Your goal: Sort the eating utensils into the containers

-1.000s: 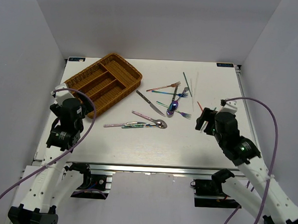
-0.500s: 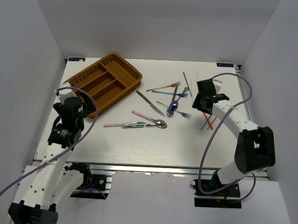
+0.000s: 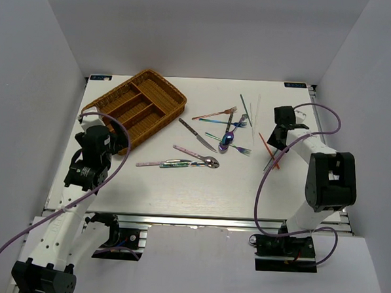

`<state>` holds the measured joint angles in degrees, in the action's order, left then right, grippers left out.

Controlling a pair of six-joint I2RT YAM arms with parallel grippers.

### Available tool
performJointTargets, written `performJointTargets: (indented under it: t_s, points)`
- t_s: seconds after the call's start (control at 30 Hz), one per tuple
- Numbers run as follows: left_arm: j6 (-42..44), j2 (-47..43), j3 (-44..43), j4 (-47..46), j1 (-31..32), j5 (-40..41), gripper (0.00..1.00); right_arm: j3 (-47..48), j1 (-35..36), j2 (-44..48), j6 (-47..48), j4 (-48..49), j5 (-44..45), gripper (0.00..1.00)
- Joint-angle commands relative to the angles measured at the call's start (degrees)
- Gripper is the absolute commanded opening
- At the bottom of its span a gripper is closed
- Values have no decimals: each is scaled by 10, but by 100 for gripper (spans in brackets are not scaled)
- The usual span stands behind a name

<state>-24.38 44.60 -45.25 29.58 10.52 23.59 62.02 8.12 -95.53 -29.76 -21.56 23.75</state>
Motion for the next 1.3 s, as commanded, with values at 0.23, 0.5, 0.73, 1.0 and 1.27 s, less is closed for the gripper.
performJointTargets:
  t_s: [0.23,0.5,0.73,1.0,1.27]
  points:
    - [10,4,-12,-8,1,-26,98,6,-31,-62,15,60,-29,44]
    - [13,8,-10,-10,2,-29,98,-21,-34,-82,-15,79,-24,34]
    - [12,13,-11,-15,1,-32,98,-16,-34,-47,-44,86,-19,3]
    - [-69,5,-39,-102,1,-228,98,2,27,100,10,117,-177,0]
    - [-426,73,109,-641,26,-591,98,-83,230,208,7,390,-606,0]
